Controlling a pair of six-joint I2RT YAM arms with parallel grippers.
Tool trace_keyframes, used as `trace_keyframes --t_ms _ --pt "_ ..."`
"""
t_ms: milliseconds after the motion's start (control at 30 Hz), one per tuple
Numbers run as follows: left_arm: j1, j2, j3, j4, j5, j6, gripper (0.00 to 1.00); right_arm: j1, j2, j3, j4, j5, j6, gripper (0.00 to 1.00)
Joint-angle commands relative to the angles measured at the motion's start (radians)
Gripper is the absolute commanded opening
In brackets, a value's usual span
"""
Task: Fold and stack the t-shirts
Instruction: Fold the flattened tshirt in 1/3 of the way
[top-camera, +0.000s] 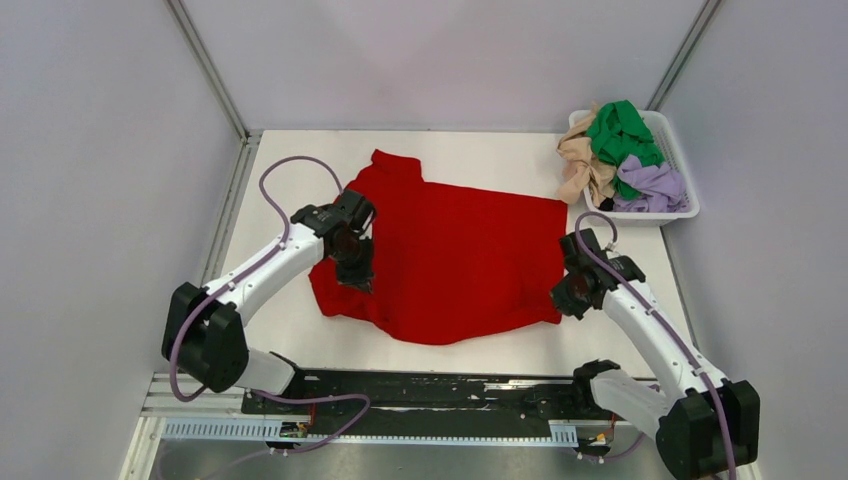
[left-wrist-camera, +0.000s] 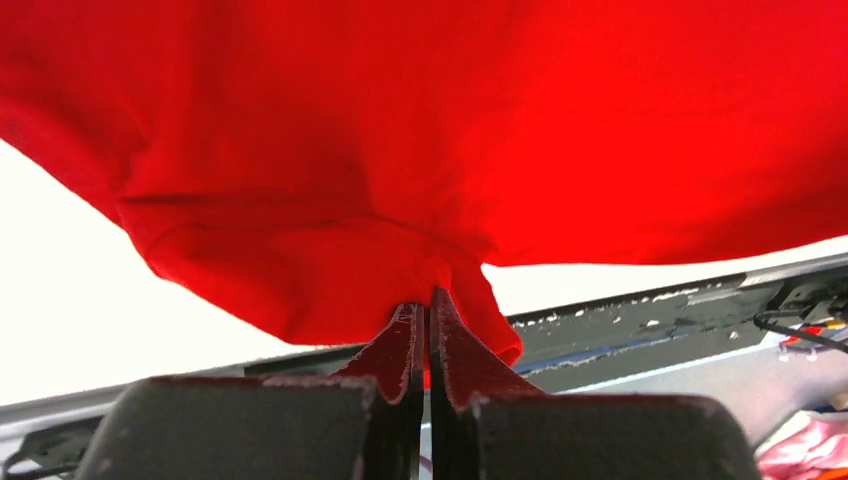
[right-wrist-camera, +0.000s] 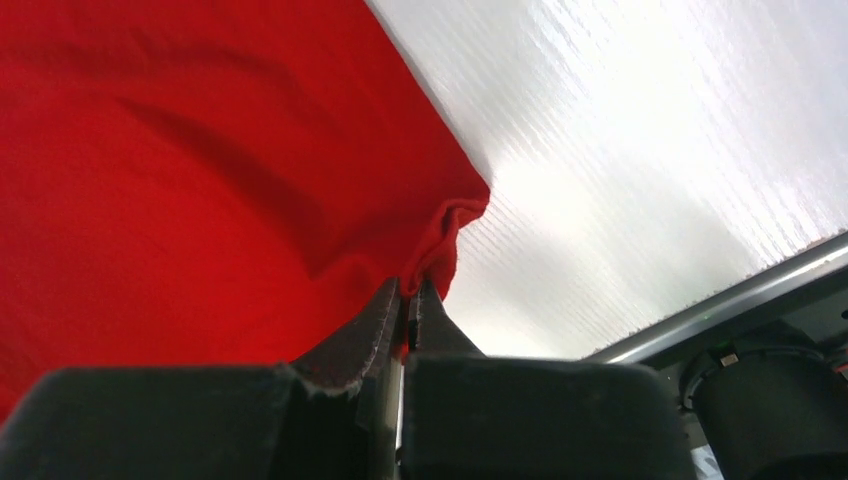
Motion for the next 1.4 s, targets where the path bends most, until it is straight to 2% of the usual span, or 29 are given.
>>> trace_keyframes --t_ms 0,367,633,933,1000,1133,1167,1267,1300,1333,1367 --pt "0.07 0.037 0.074 0.019 -0.003 0.084 0.0 -0.052 0.032 0.048 0.082 0.018 -0.055 0.0" --pt "0.221 0.168 0.191 -0.011 -0.01 0.147 0.0 -0.137 0.146 0.074 0.169 0.017 -0.117 0.0" --pt "0.256 0.311 0.333 -0.033 -0.016 0.203 0.0 -0.174 0.208 0.097 0.232 0.016 -0.154 0.0" --pt "0.283 0.492 0.569 -0.021 -0.036 0.29 0.0 -0.194 0.222 0.1 0.325 0.035 -0.206 0.0" --pt "0.289 0.545 0.605 -0.01 -0.028 0.308 0.04 -0.2 0.244 0.102 0.347 0.036 -0.217 0.02" --pt "0.296 0.664 0.695 0.072 0.017 0.386 0.16 -0.212 0.319 0.118 0.39 0.072 -0.23 0.02" --pt "0.297 0.684 0.737 0.11 0.045 0.417 0.23 -0.215 0.336 0.123 0.405 0.088 -0.232 0.02" --pt "0.304 0.809 0.87 0.1 0.057 0.446 0.32 -0.226 0.383 0.157 0.436 0.105 -0.259 0.11" --pt "0.305 0.83 0.941 0.045 0.055 0.452 0.65 -0.227 0.391 0.168 0.443 0.103 -0.276 0.23" --pt "0.307 0.859 0.965 0.032 0.048 0.452 0.83 -0.227 0.394 0.181 0.448 0.097 -0.295 0.44" --pt "0.308 0.861 0.982 0.02 0.03 0.449 0.95 -0.227 0.392 0.183 0.448 0.091 -0.31 0.57"
